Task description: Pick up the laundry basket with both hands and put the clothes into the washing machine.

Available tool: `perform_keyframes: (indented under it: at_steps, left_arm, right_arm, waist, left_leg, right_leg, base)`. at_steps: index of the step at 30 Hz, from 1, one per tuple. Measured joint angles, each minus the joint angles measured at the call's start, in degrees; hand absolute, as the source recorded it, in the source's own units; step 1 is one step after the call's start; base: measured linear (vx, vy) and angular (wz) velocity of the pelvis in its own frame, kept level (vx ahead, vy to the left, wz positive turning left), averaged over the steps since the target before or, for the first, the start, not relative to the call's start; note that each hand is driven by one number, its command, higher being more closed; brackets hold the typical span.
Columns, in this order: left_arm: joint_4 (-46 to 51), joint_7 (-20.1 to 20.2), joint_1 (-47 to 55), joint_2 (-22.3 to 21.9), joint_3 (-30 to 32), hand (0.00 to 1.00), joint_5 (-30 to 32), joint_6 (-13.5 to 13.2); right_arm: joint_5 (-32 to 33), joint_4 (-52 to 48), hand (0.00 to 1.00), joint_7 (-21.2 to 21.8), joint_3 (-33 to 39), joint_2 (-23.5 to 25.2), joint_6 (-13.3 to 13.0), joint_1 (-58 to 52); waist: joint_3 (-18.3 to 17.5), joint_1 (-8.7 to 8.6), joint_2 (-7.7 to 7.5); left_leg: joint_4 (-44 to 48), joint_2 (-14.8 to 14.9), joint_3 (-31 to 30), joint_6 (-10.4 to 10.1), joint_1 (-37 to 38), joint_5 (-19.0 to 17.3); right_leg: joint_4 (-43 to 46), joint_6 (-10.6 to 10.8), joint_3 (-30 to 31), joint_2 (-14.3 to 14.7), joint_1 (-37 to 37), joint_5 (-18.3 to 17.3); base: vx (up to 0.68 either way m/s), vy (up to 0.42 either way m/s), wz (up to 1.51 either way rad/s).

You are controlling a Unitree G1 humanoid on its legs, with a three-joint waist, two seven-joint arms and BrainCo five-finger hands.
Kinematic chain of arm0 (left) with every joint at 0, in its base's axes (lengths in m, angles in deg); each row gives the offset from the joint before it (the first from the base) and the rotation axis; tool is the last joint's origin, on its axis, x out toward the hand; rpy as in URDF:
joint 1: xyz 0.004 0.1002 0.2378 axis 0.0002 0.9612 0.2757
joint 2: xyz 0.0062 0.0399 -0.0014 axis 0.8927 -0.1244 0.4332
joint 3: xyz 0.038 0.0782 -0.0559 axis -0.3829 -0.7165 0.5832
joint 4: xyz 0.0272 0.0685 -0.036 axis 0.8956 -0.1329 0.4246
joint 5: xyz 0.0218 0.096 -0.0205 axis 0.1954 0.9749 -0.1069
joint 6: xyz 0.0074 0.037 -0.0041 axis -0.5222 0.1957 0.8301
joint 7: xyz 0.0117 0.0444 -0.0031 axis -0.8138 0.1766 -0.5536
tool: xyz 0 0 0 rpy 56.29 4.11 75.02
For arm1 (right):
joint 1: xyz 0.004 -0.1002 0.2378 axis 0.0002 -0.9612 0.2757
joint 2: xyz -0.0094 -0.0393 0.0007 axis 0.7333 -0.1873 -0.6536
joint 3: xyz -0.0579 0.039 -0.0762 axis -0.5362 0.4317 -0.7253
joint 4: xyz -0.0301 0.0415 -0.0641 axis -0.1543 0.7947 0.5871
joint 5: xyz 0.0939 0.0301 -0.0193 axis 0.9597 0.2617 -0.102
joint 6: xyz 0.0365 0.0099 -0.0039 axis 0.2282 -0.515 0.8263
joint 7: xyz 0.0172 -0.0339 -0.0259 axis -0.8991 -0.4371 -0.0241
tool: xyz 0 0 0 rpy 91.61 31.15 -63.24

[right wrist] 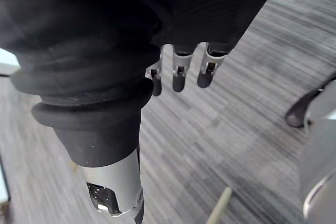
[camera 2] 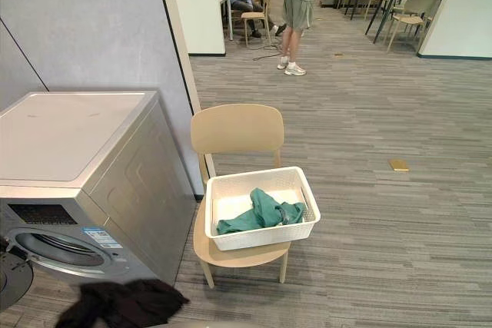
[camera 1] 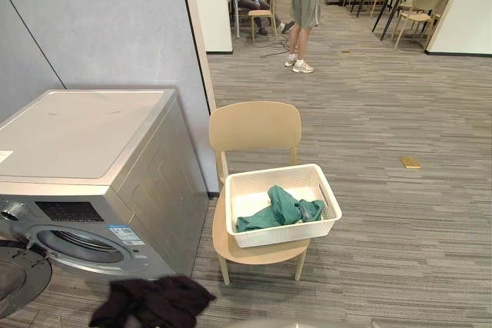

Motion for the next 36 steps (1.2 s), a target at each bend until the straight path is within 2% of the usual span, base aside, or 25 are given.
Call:
perform_keyframes:
  at_steps: [1,5,10,11,19,24,26,28,29,31,32,33,34,35,36]
  left_arm:
    - [-1.8,0.6,-0.3,0.0,1.0,1.0,0.1,0.3]
    - [-7.1,2.2,-2.6,-0.8,5.2,1.0,1.8,0.5]
    - [-11.3,3.5,-6.3,-1.1,5.6,1.0,4.9,1.4]
    - [-13.9,3.4,-9.5,0.8,4.2,1.0,6.6,1.3]
    - [-13.9,3.4,-9.5,0.8,4.3,1.0,6.6,1.3]
    - [-13.9,3.4,-9.6,1.1,4.2,1.0,5.8,1.2]
    - [-13.8,3.3,-9.8,1.9,2.4,1.0,3.6,0.2]
    - [-12.9,3.1,-11.3,2.9,-0.3,1.0,2.0,-0.4]
    - [-11.7,3.0,-12.4,2.7,-1.4,1.0,1.4,-0.4]
    - [-9.1,2.9,-14.1,1.5,-4.2,1.0,0.4,-1.5]
    - [-7.7,2.9,-14.8,1.1,-6.4,1.0,-0.2,-2.0]
    - [-6.9,2.9,-14.8,0.4,-8.1,1.0,-0.1,-2.1]
    - [-6.7,2.9,-15.0,0.2,-8.2,1.0,-0.1,-2.1]
    - [-6.4,2.6,-14.8,0.1,-8.4,1.0,-0.1,-2.1]
    - [-6.6,2.0,-14.4,0.0,-8.5,1.0,-0.1,-2.0]
  right_arm:
    - [1.0,1.7,0.0,0.3,0.9,0.0,0.0,0.6]
    - [1.4,6.4,0.0,0.5,3.8,0.1,0.0,3.0]
    - [1.3,10.3,0.0,0.8,3.8,0.2,1.2,4.5]
    - [0.8,14.4,0.0,0.6,2.4,0.2,1.7,7.4]
    - [0.9,14.5,0.0,0.6,0.8,0.1,1.7,7.4]
    - [0.9,15.8,0.0,0.7,-1.5,-0.5,1.7,8.5]
    - [1.1,17.7,0.0,0.4,-5.0,-1.6,1.9,10.8]
    - [0.8,17.9,0.0,0.5,-8.5,-2.7,1.9,13.5]
    - [0.8,17.9,0.0,0.5,-10.3,-3.3,1.9,14.2]
    - [0.8,17.8,0.0,0.4,-12.4,-4.9,1.8,15.9]
    - [0.8,17.1,0.0,0.3,-12.7,-5.8,1.6,17.8]
    - [0.8,15.9,0.0,0.1,-12.7,-6.7,1.4,18.8]
    - [0.8,15.5,0.0,0.0,-12.7,-6.9,1.0,19.1]
    - [0.8,15.1,0.0,-0.2,-12.6,-7.1,0.4,19.4]
    - [0.8,14.1,0.0,-0.5,-12.3,-7.6,0.3,20.0]
  waist:
    - [0.1,0.02,0.5]
    - [0.2,0.03,0.28]
    - [0.2,0.08,0.24]
    - [2.8,0.18,-1.87]
    - [2.2,0.15,-1.88]
    - [1.3,-0.05,-2.11]
    - [1.9,0.46,-2.62]
    - [3.9,0.87,-2.83]
    - [4.4,1.44,-2.17]
    - [4.6,1.82,-2.2]
    - [5.3,1.8,-1.42]
    - [6.1,1.39,-2.13]
    - [6.1,1.6,-1.85]
    - [6.2,1.59,-2.04]
    - [6.6,1.29,-0.99]
  left_leg:
    - [-0.8,0.0,0.2,-0.3,0.8,0.2]
    - [-3.9,0.1,1.2,-1.2,2.9,0.9]
    - [-5.9,0.3,1.5,-1.2,4.3,1.9]
    - [-9.5,0.6,2.6,-1.6,7.7,2.6]
    - [-10.3,1.1,3.5,-1.7,7.1,2.6]
    - [-14.9,1.6,4.3,-2.4,7.1,5.0]
    - [-14.6,1.7,3.3,-2.4,5.9,5.8]
    - [-12.2,1.9,0.2,-2.4,3.2,6.2]
    - [-10.6,1.8,-2.6,-2.4,0.4,6.4]
    - [-9.4,0.8,-9.4,-2.6,-4.2,8.8]
    - [-9.8,-0.3,-12.6,-2.7,-6.6,12.4]
    - [-12.1,-1.9,-12.2,-2.6,-7.8,16.3]
    - [-10.4,-1.8,-8.2,-1.4,-8.2,15.0]
    - [-5.9,-0.3,-2.4,0.9,-9.0,12.0]
    - [-0.1,3.4,4.6,1.9,-8.9,7.0]
  right_leg:
    - [-0.3,0.0,0.4,0.0,0.5,0.0]
    - [-0.8,-0.1,1.2,0.2,0.9,0.1]
    - [-2.7,0.1,1.2,0.6,2.1,0.6]
    - [-4.5,0.1,0.9,1.0,4.4,0.7]
    - [-4.5,-0.1,1.5,1.3,3.4,0.8]
    - [-5.9,-0.4,2.5,2.3,1.5,1.8]
    - [-4.7,-0.4,1.9,2.5,0.8,1.8]
    - [-1.5,-0.4,-1.8,2.6,-0.6,1.8]
    - [-0.2,-0.4,-4.7,2.6,-1.8,1.8]
    - [1.5,-0.6,-11.7,1.9,-3.2,1.7]
    - [3.2,-0.6,-15.7,1.0,-4.3,1.7]
    - [3.9,-2.3,-19.4,-1.3,-4.8,1.8]
    - [3.4,-2.9,-21.0,-1.9,-4.2,1.6]
    - [3.2,-3.5,-23.6,-2.6,-3.4,1.2]
    - [4.7,-3.6,-26.8,-3.9,-2.4,1.1]
  base:
    - [0.01,-0.008,-0.1]
    - [0.01,-0.024,-0.15]
    - [0.07,-0.011,-0.02]
    - [0.0,0.0,0.0]
    - [0.0,-0.001,-0.05]
    - [0.01,-0.017,-0.08]
    - [0.05,-0.038,0.19]
    - [-0.01,-0.072,0.84]
    - [-0.05,-0.084,1.78]
    - [-0.05,-0.052,2.04]
    - [-0.1,-0.02,2.19]
    - [-0.09,0.009,2.02]
    - [-0.06,0.001,1.58]
    - [0.04,-0.024,1.33]
    - [0.06,-0.023,1.28]
